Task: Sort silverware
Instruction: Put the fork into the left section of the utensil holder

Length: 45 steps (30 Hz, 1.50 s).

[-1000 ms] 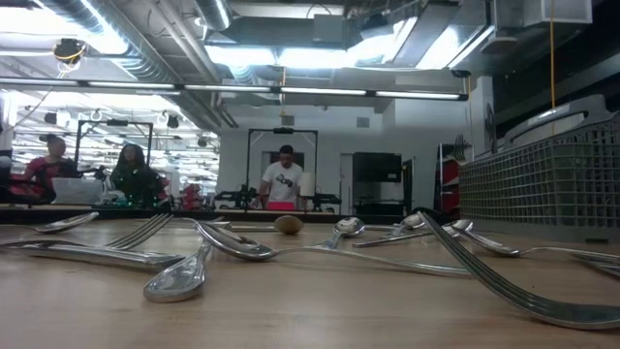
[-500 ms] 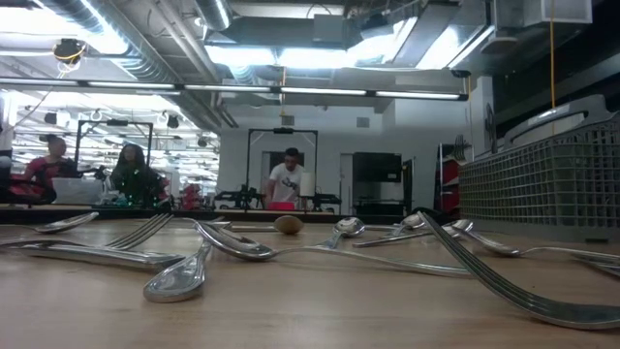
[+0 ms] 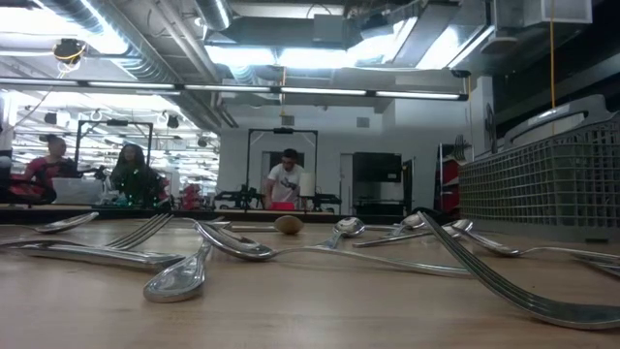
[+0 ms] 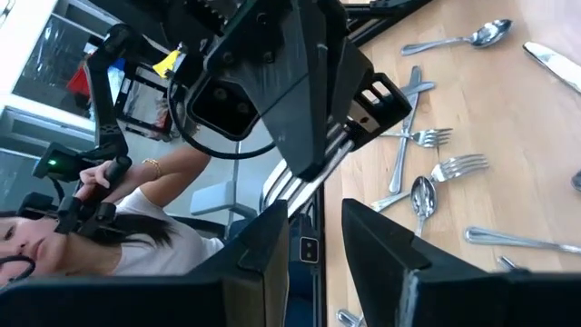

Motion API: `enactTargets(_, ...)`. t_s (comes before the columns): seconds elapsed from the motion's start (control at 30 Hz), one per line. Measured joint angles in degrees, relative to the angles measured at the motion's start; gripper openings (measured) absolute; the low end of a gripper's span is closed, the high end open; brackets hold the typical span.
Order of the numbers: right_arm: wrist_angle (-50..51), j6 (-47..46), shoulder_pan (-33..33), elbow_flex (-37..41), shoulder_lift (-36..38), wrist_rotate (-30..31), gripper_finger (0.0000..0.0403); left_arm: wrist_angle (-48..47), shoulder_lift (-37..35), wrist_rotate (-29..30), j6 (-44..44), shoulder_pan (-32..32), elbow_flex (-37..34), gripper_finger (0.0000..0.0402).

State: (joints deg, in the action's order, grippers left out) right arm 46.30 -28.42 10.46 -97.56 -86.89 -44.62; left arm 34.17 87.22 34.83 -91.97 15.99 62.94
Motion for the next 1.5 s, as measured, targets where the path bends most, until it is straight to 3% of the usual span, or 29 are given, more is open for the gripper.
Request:
enactTargets(0.27, -0.9, 0.7, 0.0, 0.0, -0.9, -2.0, 0.0110, -0.2, 0.0, -0.1, 0.0, -0.2, 0.0, 0.0000)
enactTargets(0.47, -2.0, 0.8, 0.0, 0.0, -0.9, -7.3, 0.0110, 0.1, 0.0, 0.1, 0.0, -0.6, 0.0, 0.0000)
enactTargets(0.93, -2.2, 1.9, 0.0, 0.0, -0.9, -6.2, 0.0108, 1.7, 0.0, -2.3, -1.1, -3.4, 0.0, 0.0000)
enactTargets(1.07, -2.3, 2.2, 0.0, 0.0, -0.9, -4.9, 0.0086, 1.8, 0.0, -2.4, -1.0, -3.7, 0.0, 0.0000)
enactTargets(1.27, -2.2, 5.7, 0.0, 0.1, -0.9, -3.9, 0.0016, 1.5, 0.0, -2.6, -2.0, -3.7, 0.0, 0.0000)
enactTargets(1.5, -2.2, 7.9, 0.0, 0.1, -0.9, -2.7, 0.0022, 1.4, -0.1, -2.5, -1.8, -3.7, 0.0, 0.0005)
